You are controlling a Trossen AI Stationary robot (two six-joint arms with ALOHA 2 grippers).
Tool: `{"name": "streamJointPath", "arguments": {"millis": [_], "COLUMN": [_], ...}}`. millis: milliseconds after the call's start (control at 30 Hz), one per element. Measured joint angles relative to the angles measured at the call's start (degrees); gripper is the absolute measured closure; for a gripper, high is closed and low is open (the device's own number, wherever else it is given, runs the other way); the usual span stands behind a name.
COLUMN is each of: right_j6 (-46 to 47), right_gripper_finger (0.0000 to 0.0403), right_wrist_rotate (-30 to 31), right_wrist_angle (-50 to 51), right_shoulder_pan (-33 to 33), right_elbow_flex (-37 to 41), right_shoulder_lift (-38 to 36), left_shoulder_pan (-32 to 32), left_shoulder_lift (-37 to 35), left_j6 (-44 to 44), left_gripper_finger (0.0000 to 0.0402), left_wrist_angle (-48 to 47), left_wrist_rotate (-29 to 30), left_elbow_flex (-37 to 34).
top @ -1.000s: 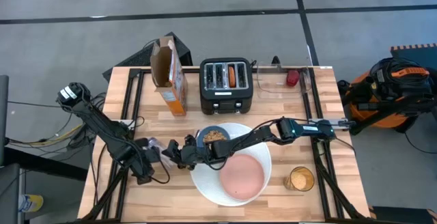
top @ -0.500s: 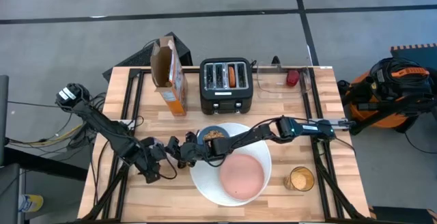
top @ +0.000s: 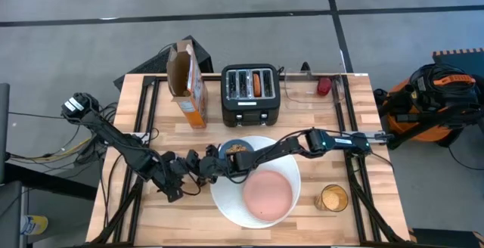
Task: Arrange a breakfast setting
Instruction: Put the purple cup on top of the white placemat
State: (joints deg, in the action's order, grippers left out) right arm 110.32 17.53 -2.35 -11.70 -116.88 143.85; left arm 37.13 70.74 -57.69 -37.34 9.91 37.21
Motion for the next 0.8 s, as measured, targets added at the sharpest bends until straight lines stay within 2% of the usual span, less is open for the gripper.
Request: {"name": "streamJointPath", "arguments": {"millis": [267, 400, 500, 633, 800], "right_j6": [-1.5, -4.0, -5.3, -5.8, -7.1], "right_gripper_finger": [0.0337, 0.0382, 0.039, 0.0381, 0.0385], "right_wrist_rotate": [0.2, 0.8, 0.8, 0.5, -1.8], "right_wrist_angle": [-0.6, -3.3, -4.9, -5.1, -6.8], "right_shoulder_pan": [0.0, 0.0, 0.0, 0.2, 0.3], "right_elbow_flex": [-0.1, -0.2, -0.2, -0.2, -0.1], "right_shoulder_lift": [0.0, -0.1, -0.1, -0.1, 0.0], "left_shoulder_pan": [0.2, 0.9, 1.4, 1.7, 1.7], "left_shoulder_lift": [0.0, -0.4, -1.1, -2.7, -7.1], "left_j6": [-0.1, -0.1, -0.1, 0.2, 0.3], "left_gripper_finger": [0.0301, 0.0301, 0.0301, 0.0301, 0.0301], "left_wrist_angle": [-0.5, -1.5, -2.8, -5.9, -9.0], "left_wrist_rotate": [-5.2, -7.0, -7.1, -6.9, -7.3], "left_elbow_flex": [0.0, 0.5, 1.8, 3.7, 5.3]}}
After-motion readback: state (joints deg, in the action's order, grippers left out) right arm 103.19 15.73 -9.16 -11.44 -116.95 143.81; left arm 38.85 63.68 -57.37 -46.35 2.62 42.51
